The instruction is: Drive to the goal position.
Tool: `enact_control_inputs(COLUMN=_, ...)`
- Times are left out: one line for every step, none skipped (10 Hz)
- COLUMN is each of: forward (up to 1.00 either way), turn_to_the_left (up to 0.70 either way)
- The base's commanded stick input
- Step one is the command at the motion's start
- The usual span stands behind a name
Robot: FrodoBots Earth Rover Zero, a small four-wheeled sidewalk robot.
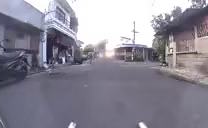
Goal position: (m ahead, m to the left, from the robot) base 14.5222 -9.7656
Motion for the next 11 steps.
enact_control_inputs(forward=0.70, turn_to_the_left=0.00)
enact_control_inputs(forward=0.70, turn_to_the_left=0.00)
enact_control_inputs(forward=0.70, turn_to_the_left=0.00)
enact_control_inputs(forward=0.70, turn_to_the_left=0.00)
enact_control_inputs(forward=0.70, turn_to_the_left=0.00)
enact_control_inputs(forward=0.70, turn_to_the_left=0.00)
enact_control_inputs(forward=0.70, turn_to_the_left=0.00)
enact_control_inputs(forward=0.70, turn_to_the_left=0.00)
enact_control_inputs(forward=0.70, turn_to_the_left=-0.04)
enact_control_inputs(forward=0.70, turn_to_the_left=-0.12)
enact_control_inputs(forward=0.70, turn_to_the_left=-0.24)
